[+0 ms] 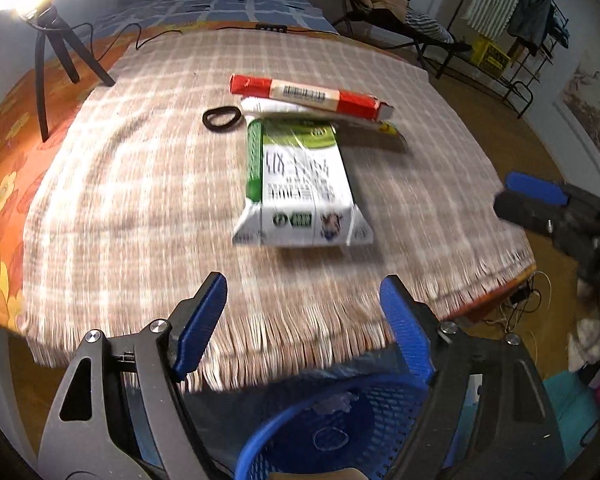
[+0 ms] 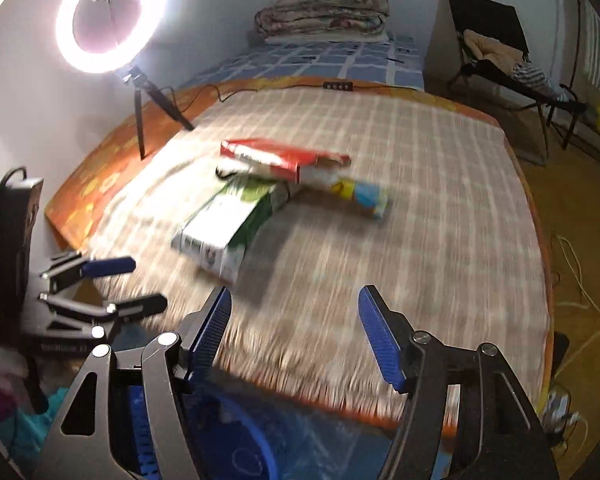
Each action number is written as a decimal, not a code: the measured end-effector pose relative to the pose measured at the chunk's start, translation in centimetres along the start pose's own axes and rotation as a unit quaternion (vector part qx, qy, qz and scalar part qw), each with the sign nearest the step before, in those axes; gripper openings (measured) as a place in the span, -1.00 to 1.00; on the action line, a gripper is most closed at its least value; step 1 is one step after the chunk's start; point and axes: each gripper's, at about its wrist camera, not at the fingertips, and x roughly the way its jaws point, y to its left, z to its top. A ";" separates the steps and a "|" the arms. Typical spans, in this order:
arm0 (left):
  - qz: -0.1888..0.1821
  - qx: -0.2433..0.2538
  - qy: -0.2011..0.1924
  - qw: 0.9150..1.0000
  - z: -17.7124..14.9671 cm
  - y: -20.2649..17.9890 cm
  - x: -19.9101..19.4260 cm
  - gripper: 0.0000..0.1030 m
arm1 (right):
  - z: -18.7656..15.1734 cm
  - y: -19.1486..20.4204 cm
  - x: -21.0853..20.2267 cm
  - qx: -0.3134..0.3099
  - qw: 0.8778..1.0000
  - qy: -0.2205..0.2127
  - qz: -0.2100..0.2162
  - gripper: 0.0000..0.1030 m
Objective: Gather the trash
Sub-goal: 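Move both tools back to the blanket and grasp the milk carton with the left tool, then hold the milk carton in the left tool while the right tool grasps the red-and-white wrapper, then carry the milk carton and red wrapper over the blue basket and open both tools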
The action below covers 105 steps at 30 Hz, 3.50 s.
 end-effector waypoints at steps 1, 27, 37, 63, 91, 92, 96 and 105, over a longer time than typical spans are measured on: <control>0.003 0.002 0.000 1.000 0.6 0.0 0.3 0.58 | 0.5 -0.1 0.4 0.002 1.000 -0.001 0.004 0.27; 0.060 0.021 0.057 0.996 6.8 -0.3 9.1 0.66 | 11.1 -1.6 7.5 0.033 0.998 -0.008 0.058 0.27; 0.042 0.004 0.038 0.998 5.9 3.4 7.5 0.60 | 11.5 0.3 10.3 -0.016 0.998 0.012 0.068 0.27; 0.078 -0.013 0.032 0.996 3.7 9.1 4.8 0.60 | 10.4 2.3 16.9 -0.121 0.990 0.074 -0.013 0.49; 0.079 -0.015 -0.024 0.996 3.8 9.0 0.2 0.59 | 12.0 -1.4 8.5 -0.036 0.999 -0.040 -0.003 -0.74; 0.077 -0.016 -0.026 0.997 3.6 9.0 -0.1 0.59 | 11.9 -1.4 8.0 -0.034 0.999 -0.042 0.001 -0.74; 0.072 -0.011 -0.031 0.997 2.8 8.8 -1.3 0.59 | 11.0 -0.9 5.9 -0.036 0.998 -0.047 0.018 -0.74; 0.046 0.019 -0.038 0.998 0.0 6.9 -4.1 0.59 | 5.7 0.9 1.5 -0.045 0.997 -0.041 0.046 -0.74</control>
